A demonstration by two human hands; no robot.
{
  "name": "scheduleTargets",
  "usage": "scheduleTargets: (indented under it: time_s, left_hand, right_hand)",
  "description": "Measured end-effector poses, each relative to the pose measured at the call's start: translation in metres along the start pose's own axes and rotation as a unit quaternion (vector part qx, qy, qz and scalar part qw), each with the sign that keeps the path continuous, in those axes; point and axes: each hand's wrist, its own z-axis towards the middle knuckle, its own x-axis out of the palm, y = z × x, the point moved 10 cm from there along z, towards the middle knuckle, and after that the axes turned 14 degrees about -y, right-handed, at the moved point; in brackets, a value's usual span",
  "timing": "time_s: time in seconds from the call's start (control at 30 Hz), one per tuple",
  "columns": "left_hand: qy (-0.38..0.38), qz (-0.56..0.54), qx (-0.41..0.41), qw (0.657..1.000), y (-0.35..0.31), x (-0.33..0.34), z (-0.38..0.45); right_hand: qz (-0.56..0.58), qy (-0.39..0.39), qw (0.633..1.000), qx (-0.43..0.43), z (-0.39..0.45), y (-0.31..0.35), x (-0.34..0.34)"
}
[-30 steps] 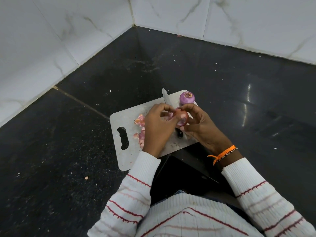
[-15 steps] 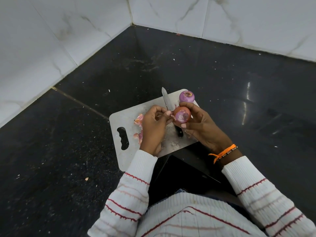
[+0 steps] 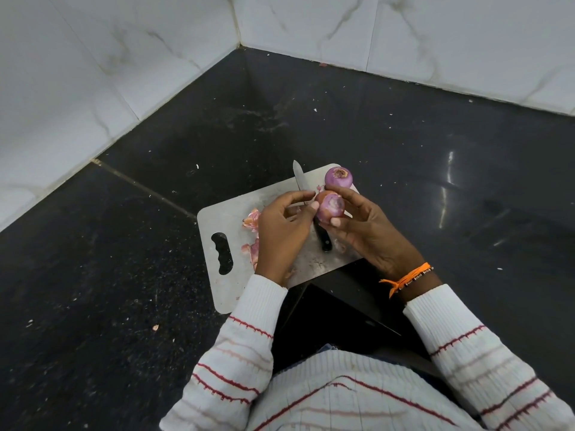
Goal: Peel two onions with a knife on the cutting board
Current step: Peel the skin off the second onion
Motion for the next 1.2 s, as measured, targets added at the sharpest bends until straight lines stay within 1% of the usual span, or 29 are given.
scheduleTargets:
  time_s: [0.13, 0.6, 0.73, 0.83, 0.93, 1.03, 1.1, 1.2]
  left_hand:
    - [-0.001, 0.05, 0.034, 0.998, -0.009, -0.003, -0.002]
    - [0.027, 0.093, 0.073, 0.993, -0.016, 0.0, -0.004]
    - [0.038, 0.113, 0.106, 0.987, -0.019, 0.002, -0.005]
    - [0.027, 0.127, 0.121, 0.984, -0.019, -0.001, -0.002]
    - [0.016, 0.113, 0.106, 0.988, -0.016, -0.007, 0.003]
    - [-0.005, 0.06, 0.06, 0.996, -0.011, -0.014, 0.004]
    - [-0.017, 0.043, 0.044, 0.998, -0.012, -0.016, 0.003]
    - [-0.007, 0.043, 0.037, 0.998, -0.012, -0.013, 0.0]
  right_hand:
    - [-0.027, 0.006, 1.0, 0.001, 0.001, -0.002, -0.002]
    - [-0.093, 0.012, 0.996, -0.012, -0.002, -0.001, -0.009]
    - [-0.108, 0.005, 0.994, -0.006, -0.001, -0.004, -0.011]
    - [-0.109, 0.006, 0.994, 0.0, -0.001, -0.006, -0.008]
    - [-0.099, 0.009, 0.995, 0.001, -0.002, -0.006, -0.002]
    - [-0.088, 0.009, 0.996, 0.001, -0.001, -0.005, 0.001]
    - [-0.085, 0.001, 0.996, -0.001, 0.0, -0.003, 0.0]
    - [-0.084, -0.005, 0.996, 0.005, -0.002, -0.006, -0.001]
